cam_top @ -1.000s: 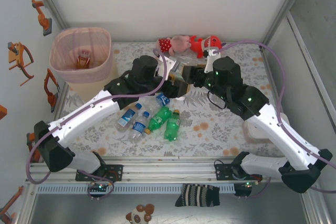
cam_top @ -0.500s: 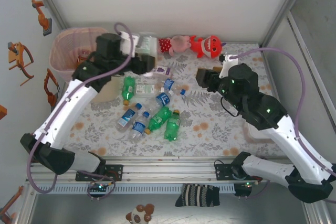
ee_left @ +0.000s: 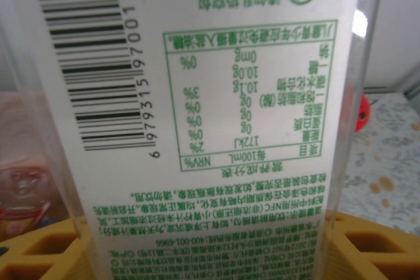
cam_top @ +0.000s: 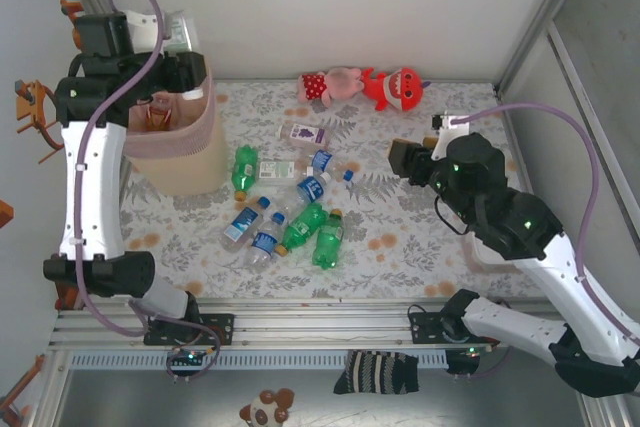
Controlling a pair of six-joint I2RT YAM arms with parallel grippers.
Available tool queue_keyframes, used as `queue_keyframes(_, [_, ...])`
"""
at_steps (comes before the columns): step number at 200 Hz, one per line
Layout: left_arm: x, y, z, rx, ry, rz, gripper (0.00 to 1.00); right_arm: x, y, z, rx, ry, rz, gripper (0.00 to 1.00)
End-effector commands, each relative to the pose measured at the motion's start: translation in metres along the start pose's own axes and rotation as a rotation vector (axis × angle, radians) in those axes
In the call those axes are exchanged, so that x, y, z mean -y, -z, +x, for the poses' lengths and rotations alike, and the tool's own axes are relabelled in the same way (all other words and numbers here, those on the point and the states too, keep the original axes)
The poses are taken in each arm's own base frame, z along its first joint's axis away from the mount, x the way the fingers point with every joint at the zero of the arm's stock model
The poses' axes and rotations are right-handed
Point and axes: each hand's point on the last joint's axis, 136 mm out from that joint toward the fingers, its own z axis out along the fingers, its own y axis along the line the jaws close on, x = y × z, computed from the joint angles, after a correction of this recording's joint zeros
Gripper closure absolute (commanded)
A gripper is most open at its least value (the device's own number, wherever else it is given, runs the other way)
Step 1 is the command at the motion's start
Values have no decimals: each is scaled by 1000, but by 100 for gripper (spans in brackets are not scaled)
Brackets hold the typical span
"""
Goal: Put the plastic bottles in the bin
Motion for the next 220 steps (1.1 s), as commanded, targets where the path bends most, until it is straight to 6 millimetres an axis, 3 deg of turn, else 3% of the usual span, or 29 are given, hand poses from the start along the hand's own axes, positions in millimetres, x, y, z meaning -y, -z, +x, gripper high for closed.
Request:
queue_keyframes(1, [-29, -9, 23, -118, -11, -71, 43, 10, 4, 2, 8, 2, 40, 37])
queue_keyframes(39, [-57, -36, 50, -234, 32, -103, 43, 11, 3, 5, -1, -2, 44, 37])
queue_keyframes(138, [-83, -111, 151, -510, 137, -52, 45, 13, -5, 20, -33, -20, 52, 37])
queue_keyframes(183, [-90, -131, 188, -588, 185, -42, 41, 13, -9, 23, -41, -18, 56, 37])
queue_keyframes(220, [-92, -134, 195, -594, 192, -41, 36, 13, -10, 25, -50, -23, 58, 37])
